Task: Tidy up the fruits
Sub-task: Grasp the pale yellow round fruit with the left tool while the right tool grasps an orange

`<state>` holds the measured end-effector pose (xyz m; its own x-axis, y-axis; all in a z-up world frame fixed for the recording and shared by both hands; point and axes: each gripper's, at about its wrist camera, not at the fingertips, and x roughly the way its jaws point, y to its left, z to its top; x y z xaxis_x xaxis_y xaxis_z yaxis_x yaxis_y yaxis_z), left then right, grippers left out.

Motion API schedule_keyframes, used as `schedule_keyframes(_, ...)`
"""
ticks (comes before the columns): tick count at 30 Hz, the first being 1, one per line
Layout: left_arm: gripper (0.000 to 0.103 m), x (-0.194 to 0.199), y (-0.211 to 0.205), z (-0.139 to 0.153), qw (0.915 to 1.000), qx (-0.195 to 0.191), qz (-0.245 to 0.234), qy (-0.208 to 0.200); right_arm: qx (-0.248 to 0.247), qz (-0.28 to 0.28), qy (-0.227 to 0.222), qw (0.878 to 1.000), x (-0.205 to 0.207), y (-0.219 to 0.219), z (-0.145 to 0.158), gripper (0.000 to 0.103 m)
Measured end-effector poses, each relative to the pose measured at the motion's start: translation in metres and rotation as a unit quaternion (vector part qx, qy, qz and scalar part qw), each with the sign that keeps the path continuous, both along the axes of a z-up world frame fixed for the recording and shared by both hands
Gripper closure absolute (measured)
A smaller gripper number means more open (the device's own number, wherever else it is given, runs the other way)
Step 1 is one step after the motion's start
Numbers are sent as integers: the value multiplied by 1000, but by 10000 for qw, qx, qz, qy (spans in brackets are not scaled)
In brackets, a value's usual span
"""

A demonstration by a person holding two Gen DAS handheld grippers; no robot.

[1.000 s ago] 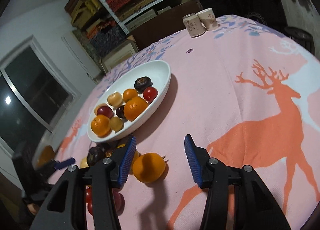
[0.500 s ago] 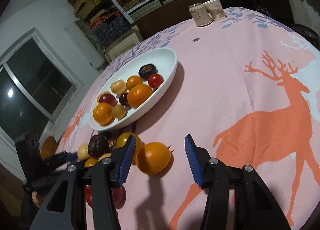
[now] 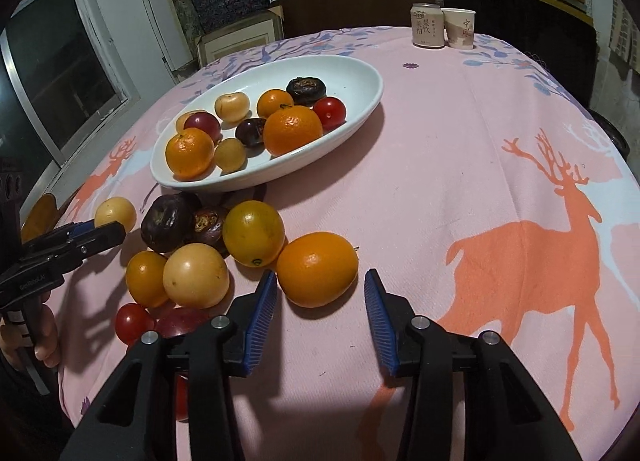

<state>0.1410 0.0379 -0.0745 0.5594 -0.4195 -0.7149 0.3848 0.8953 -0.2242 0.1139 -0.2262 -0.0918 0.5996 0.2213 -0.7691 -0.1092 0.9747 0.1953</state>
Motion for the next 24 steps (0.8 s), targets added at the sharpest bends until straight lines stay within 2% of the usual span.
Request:
schedule_keyframes(6, 59, -1, -1, 0, 10000, -3, -28, 9, 170, -75, 67, 9998, 12, -2, 1, 55)
schedule_keyframes(8, 59, -1, -1, -1, 10000, -8, -31, 31, 272, -128, 57, 9995, 14, -4, 0, 59)
schedule_keyframes(9, 59, 0, -1, -1, 10000, -14, -27, 40, 347, -130, 37, 9993, 13, -6, 1, 62)
schedule_keyframes(17, 59, -3, 1, 2, 9999, -82, -10, -81, 771, -433, -202, 9959, 0, -24, 4, 62)
schedule_keyframes(24, 59, -8, -2, 19, 9994, 31, -103, -339, 549, -304, -565, 9964, -4, -22, 32, 62)
